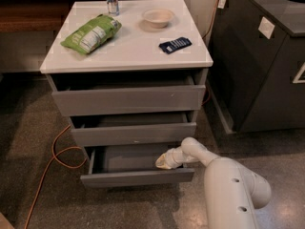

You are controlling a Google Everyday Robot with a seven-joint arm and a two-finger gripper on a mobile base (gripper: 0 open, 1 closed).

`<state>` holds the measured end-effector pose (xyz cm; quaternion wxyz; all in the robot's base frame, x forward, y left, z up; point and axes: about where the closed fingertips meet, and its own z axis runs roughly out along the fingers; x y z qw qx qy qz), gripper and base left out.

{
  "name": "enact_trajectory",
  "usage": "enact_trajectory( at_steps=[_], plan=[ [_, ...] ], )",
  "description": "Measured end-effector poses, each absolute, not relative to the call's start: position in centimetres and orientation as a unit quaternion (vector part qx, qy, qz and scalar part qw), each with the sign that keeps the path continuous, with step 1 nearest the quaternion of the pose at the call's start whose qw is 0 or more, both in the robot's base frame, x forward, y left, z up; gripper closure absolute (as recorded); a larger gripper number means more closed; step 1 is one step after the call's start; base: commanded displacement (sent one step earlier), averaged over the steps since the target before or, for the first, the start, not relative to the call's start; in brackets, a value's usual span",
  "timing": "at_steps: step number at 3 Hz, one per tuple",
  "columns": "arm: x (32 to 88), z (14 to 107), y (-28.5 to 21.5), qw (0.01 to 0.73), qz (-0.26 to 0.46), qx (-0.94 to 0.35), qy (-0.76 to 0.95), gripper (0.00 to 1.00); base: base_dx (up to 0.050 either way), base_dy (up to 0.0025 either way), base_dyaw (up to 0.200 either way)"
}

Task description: Place redbull can into bottom drawer

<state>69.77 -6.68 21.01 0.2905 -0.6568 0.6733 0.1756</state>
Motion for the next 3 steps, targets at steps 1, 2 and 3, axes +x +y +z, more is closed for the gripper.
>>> enact_trajectory(
  at_steps=[1, 2, 3],
  plan=[
    [69.3, 20.4, -6.4, 0.285, 0.183, -0.657, 0.673, 1.00, 0.000, 0.00000, 0.000],
    [68.1, 20.1, -5.8, 0.282, 0.197, -0.659, 0.669, 1.00, 0.000, 0.00000, 0.000],
    [66.8, 20.0, -5.2, 0.281, 0.214, -0.659, 0.664, 1.00, 0.000, 0.00000, 0.000]
  ],
)
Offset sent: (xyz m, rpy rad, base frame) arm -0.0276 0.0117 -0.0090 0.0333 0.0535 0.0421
